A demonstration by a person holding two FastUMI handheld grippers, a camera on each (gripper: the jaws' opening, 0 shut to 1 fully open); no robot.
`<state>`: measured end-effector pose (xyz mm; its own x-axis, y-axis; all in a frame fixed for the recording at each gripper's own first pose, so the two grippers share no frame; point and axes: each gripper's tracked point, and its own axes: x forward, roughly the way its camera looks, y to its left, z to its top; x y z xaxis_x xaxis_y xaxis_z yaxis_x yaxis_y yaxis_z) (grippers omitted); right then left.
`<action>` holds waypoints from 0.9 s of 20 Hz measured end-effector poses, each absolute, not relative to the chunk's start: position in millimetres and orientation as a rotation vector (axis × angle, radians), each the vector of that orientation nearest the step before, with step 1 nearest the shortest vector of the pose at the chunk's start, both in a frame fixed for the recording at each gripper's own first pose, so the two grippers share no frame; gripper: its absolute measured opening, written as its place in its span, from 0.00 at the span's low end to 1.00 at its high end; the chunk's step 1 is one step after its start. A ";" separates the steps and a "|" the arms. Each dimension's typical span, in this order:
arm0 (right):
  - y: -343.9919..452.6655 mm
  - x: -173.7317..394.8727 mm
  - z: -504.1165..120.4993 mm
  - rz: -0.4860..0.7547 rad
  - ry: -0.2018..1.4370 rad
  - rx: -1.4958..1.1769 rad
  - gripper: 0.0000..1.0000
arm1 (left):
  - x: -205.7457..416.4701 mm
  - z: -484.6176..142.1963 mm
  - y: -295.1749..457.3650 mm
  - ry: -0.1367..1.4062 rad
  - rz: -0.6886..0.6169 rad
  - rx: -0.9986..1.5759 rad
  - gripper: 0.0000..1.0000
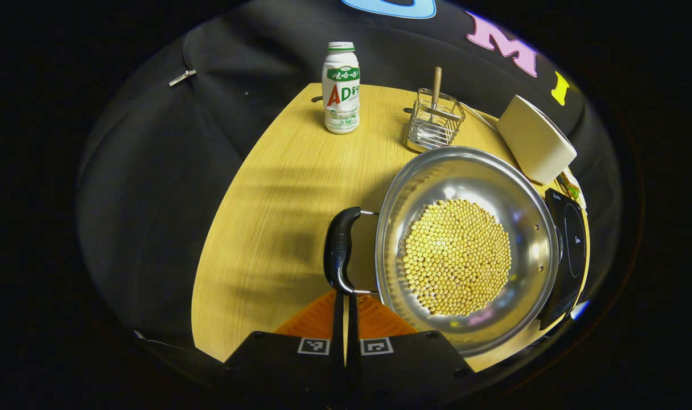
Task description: First push the handle of the pot to place it horizontally, then grasp the pot with both hands and set it on the induction cooktop.
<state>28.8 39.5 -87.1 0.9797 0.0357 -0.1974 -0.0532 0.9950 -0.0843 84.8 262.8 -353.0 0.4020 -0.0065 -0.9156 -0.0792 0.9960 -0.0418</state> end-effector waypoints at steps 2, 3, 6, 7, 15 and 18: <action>48.4 34.0 -96.6 0.059 0.217 -0.070 0.98 | 81.3 -347.9 269.7 1.108 0.078 -0.071 0.05; 54.2 36.2 -102.1 0.069 0.229 -0.062 0.98 | 77.4 -344.1 276.1 1.080 0.103 -0.054 0.05; 73.4 42.3 -121.3 0.107 0.266 -0.049 0.98 | 62.5 -327.4 289.3 0.986 0.162 -0.008 0.05; 81.0 45.4 -127.7 0.123 0.278 -0.047 0.98 | 62.0 -322.7 289.3 0.955 0.158 -0.012 0.05; 154.0 73.4 -181.2 0.240 0.392 0.007 0.98 | 85.1 -275.5 286.1 0.694 0.087 -0.016 0.25; 185.1 80.1 -215.2 0.270 0.483 0.059 0.98 | 94.2 -277.3 272.3 0.675 0.012 -0.025 0.61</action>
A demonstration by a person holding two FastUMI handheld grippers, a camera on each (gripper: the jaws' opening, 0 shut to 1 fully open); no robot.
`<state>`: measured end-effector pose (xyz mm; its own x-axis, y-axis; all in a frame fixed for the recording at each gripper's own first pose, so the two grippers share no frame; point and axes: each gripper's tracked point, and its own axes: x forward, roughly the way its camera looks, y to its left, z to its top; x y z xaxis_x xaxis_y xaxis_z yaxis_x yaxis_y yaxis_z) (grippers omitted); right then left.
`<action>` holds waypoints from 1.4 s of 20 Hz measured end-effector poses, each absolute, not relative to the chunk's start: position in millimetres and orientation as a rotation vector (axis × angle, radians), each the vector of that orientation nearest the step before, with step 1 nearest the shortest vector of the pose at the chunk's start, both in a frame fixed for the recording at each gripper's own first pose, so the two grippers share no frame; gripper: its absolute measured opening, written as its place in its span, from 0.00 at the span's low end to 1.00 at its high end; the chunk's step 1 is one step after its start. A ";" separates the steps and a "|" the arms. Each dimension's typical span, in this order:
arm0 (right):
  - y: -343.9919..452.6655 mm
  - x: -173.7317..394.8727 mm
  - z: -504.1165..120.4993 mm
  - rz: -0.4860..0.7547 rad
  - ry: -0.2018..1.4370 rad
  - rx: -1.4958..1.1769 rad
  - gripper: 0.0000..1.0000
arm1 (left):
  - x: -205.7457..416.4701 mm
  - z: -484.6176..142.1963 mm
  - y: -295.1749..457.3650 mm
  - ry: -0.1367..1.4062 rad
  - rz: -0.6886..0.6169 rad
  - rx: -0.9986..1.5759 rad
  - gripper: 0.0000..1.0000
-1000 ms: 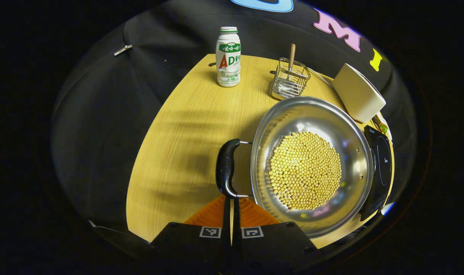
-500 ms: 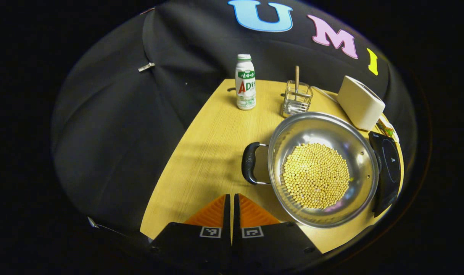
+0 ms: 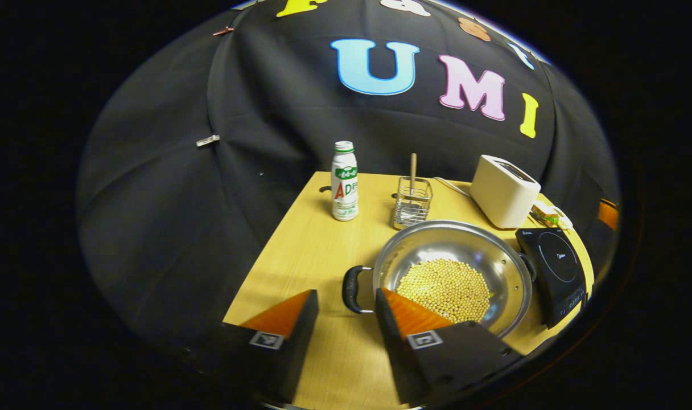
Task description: First push the handle of the pot to place it horizontally, then grasp the pot with both hands and set it on the induction cooktop.
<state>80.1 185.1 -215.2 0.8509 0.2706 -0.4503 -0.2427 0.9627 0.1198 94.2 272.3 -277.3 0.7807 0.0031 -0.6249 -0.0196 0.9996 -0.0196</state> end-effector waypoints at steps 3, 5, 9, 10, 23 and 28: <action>215.8 86.3 -254.5 0.292 0.585 0.098 0.99 | 107.4 -286.9 264.2 0.680 -0.019 -0.037 0.96; 233.2 89.9 -280.1 0.295 0.650 0.116 0.99 | 118.1 -293.2 264.4 0.687 -0.029 -0.030 0.97; 254.3 97.7 -321.7 0.282 0.745 0.118 0.99 | 133.8 -316.6 263.5 0.732 -0.054 -0.025 0.96; 258.9 100.4 -329.8 0.279 0.758 0.109 0.98 | 137.4 -323.3 264.3 0.743 -0.057 -0.020 0.96; 274.7 107.6 -402.5 0.230 0.930 0.109 0.86 | 158.3 -373.9 259.7 0.844 -0.105 0.010 0.76; 272.9 112.2 -410.9 0.193 0.949 0.122 0.64 | 155.2 -374.7 259.5 0.848 -0.108 -0.014 0.69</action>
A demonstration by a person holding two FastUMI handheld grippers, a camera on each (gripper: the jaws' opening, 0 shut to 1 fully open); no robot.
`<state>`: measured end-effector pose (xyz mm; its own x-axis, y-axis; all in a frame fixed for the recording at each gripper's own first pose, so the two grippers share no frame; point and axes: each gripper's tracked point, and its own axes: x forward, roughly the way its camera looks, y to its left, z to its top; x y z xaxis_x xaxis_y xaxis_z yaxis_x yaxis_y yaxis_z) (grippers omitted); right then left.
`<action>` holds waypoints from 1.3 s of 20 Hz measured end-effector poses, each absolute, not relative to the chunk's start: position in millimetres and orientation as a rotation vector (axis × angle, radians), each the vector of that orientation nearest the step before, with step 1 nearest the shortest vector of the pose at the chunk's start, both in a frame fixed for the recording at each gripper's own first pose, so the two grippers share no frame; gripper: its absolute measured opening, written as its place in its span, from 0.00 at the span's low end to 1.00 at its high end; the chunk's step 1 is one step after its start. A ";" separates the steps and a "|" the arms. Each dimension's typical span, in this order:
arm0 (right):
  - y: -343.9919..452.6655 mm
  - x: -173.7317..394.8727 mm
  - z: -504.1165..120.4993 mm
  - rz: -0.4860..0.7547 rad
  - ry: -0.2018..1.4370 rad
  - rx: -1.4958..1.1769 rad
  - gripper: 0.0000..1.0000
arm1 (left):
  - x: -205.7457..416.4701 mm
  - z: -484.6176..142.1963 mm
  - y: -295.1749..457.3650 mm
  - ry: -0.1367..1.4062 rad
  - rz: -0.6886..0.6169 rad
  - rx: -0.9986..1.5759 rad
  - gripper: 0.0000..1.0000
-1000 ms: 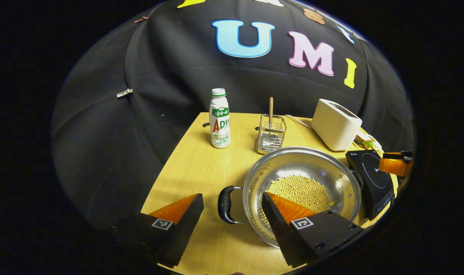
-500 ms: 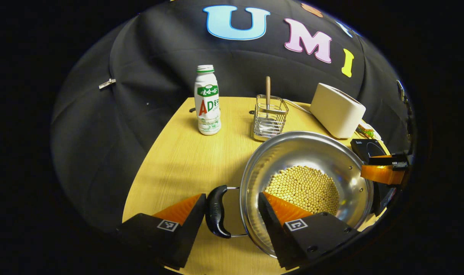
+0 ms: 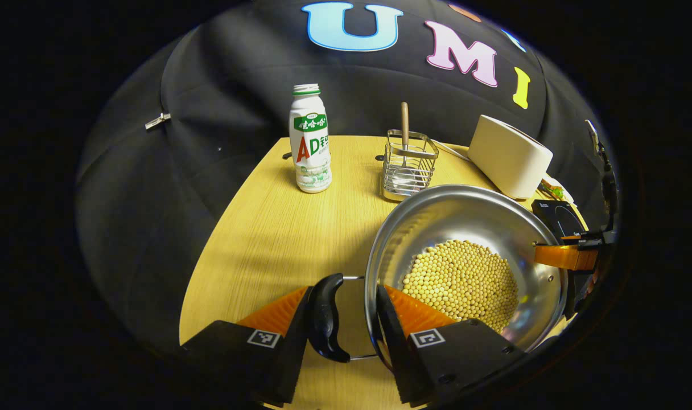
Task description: First push the handle of the pot to place it horizontally, then grasp the pot with both hands and set it on the induction cooktop.
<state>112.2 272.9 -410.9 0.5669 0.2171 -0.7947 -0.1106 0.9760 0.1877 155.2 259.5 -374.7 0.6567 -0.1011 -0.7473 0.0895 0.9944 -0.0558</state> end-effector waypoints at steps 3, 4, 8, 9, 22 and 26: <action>273.8 111.0 -412.0 0.199 0.946 0.118 0.55 | 154.8 -374.7 259.8 0.861 -0.104 0.010 0.64; 273.5 112.7 -413.3 0.216 0.944 0.102 0.55 | 155.6 -372.8 260.2 0.858 -0.098 0.006 0.62; 269.2 108.1 -405.2 0.228 0.959 0.100 0.51 | 153.8 -361.0 258.4 0.841 -0.079 0.014 0.58; 265.0 105.3 -398.5 0.231 0.956 0.105 0.51 | 152.7 -356.6 260.0 0.841 -0.080 0.024 0.58; 137.7 93.6 -306.6 0.189 0.936 0.128 0.51 | 156.4 -313.3 220.9 0.833 -0.131 0.052 0.58; 82.5 93.7 -297.9 0.157 0.937 0.123 0.51 | 154.8 -307.9 194.2 0.837 -0.171 0.040 0.58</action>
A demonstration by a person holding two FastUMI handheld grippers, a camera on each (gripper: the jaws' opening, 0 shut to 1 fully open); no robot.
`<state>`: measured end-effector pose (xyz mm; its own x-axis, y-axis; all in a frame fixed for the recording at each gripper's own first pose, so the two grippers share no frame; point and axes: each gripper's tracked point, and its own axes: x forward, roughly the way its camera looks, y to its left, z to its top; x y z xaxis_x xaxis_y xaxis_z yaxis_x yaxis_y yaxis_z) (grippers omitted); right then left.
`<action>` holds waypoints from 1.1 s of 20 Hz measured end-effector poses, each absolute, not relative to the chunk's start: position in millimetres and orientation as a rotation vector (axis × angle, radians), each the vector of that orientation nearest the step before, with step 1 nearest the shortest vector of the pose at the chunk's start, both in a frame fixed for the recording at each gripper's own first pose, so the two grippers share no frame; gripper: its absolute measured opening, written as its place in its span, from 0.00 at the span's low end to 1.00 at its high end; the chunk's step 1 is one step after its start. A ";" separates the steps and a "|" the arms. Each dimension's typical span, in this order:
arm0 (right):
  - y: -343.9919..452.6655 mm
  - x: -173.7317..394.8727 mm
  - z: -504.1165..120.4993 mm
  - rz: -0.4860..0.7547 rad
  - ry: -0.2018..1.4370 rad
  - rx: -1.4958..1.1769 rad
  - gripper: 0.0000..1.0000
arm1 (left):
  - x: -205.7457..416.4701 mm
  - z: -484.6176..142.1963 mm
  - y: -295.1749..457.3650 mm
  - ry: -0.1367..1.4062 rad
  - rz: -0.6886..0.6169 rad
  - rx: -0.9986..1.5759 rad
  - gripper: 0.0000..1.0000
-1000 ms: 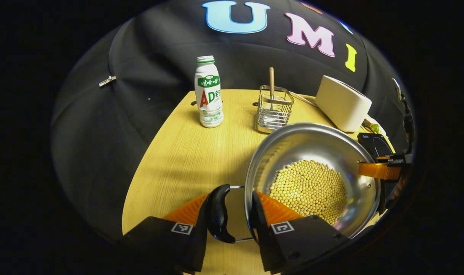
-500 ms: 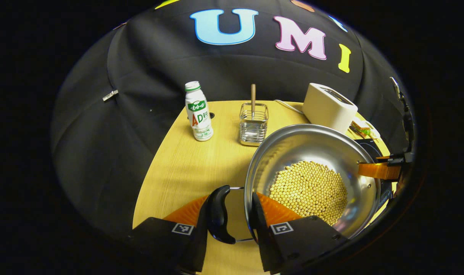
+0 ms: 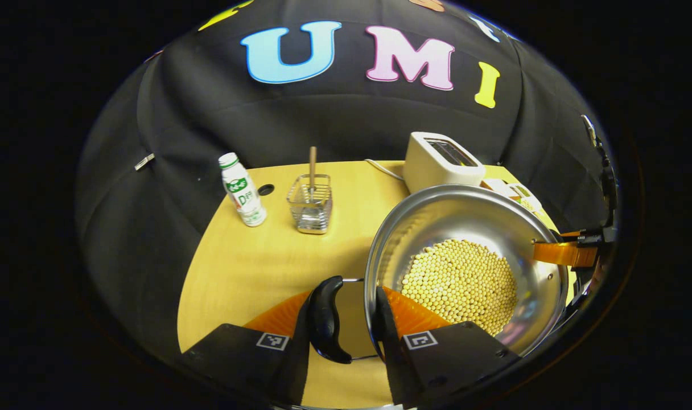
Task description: First push the handle of the pot to place it horizontally, then grasp the pot with both hands and set it on the induction cooktop.
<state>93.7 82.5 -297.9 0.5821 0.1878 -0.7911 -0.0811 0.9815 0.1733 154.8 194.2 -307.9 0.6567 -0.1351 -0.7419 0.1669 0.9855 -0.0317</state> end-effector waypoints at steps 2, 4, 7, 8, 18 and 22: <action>57.1 94.9 -296.8 0.143 0.937 0.123 0.51 | 156.2 -307.5 183.3 0.836 -0.191 0.043 0.58; 34.6 96.5 -295.8 0.128 0.935 0.123 0.51 | 155.7 -306.2 170.4 0.837 -0.209 0.041 0.58; 6.4 97.1 -299.8 0.108 0.941 0.128 0.50 | 156.4 -306.5 156.5 0.836 -0.227 0.043 0.58; -1.5 96.7 -301.5 0.103 0.943 0.129 0.51 | 156.9 -307.1 152.2 0.837 -0.232 0.044 0.58; -63.3 103.5 -322.4 0.063 0.954 0.135 0.51 | 161.0 -314.5 123.8 0.844 -0.271 0.049 0.58; -78.4 109.0 -332.8 0.055 0.954 0.138 0.51 | 163.1 -318.3 116.8 0.845 -0.279 0.046 0.58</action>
<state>109.0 -78.4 -332.8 0.5776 0.1082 -0.8091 0.0138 0.9897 0.1422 163.1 116.8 -318.3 0.6293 -0.2256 -0.7437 0.2618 0.9625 -0.0704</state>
